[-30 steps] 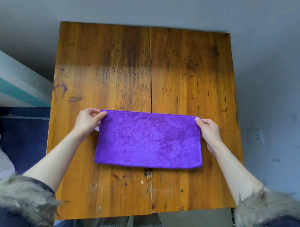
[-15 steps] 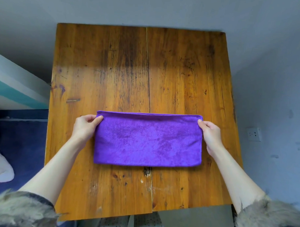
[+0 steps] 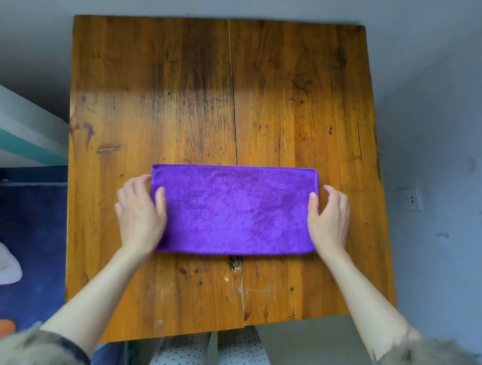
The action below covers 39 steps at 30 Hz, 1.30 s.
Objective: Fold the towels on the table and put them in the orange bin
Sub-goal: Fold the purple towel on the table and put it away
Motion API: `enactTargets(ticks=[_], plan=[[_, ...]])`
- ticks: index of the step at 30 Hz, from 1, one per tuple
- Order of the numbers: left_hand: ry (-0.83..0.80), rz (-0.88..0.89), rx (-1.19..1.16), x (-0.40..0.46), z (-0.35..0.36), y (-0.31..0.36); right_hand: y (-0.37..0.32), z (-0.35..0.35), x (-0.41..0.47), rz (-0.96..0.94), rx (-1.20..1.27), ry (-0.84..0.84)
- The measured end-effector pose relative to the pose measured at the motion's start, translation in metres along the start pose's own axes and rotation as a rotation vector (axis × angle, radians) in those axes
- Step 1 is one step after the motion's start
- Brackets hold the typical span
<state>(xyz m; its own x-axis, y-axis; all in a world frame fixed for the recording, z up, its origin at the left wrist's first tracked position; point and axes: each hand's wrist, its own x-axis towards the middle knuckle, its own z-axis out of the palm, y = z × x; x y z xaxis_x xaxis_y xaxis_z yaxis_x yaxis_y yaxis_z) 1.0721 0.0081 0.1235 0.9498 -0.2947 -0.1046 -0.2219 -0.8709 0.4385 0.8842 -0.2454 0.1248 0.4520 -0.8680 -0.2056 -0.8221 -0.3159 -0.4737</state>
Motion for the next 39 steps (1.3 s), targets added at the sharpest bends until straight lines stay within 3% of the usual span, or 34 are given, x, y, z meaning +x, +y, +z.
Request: enactTargets(ticks=[3,6,13,17,21,26,29,33,36,39], plan=[[-0.076,0.312,0.162,-0.039,0.016,0.013,-0.011,0.013,-0.039,-0.435,-0.222,-0.04],[-0.227,0.475,0.292,-0.062,0.043,0.028,-0.026,0.044,-0.062,-0.654,-0.346,-0.153],[-0.292,0.518,0.447,-0.068,0.059,-0.014,0.032,0.05,-0.047,-0.526,-0.426,-0.196],[-0.251,0.44,0.317,-0.063,0.041,-0.027,0.047,0.036,-0.044,-0.454,-0.386,-0.167],[-0.173,0.527,0.234,-0.035,0.036,-0.017,0.018,0.036,-0.02,-0.468,-0.326,-0.029],[-0.171,0.375,0.267,0.005,0.047,-0.007,-0.008,0.054,0.016,-0.423,-0.381,-0.034],[-0.213,0.379,0.327,0.009,0.049,-0.011,-0.003,0.058,0.02,-0.432,-0.429,-0.076],[-0.223,0.398,0.158,0.004,0.039,-0.016,-0.012,0.057,0.01,-0.409,-0.452,-0.058],[-0.088,0.222,-0.065,-0.008,0.025,-0.026,-0.036,0.065,-0.022,-0.526,-0.398,-0.043],[0.003,-0.038,-0.104,-0.018,0.015,-0.034,-0.06,0.089,-0.064,-0.683,-0.363,-0.103]])
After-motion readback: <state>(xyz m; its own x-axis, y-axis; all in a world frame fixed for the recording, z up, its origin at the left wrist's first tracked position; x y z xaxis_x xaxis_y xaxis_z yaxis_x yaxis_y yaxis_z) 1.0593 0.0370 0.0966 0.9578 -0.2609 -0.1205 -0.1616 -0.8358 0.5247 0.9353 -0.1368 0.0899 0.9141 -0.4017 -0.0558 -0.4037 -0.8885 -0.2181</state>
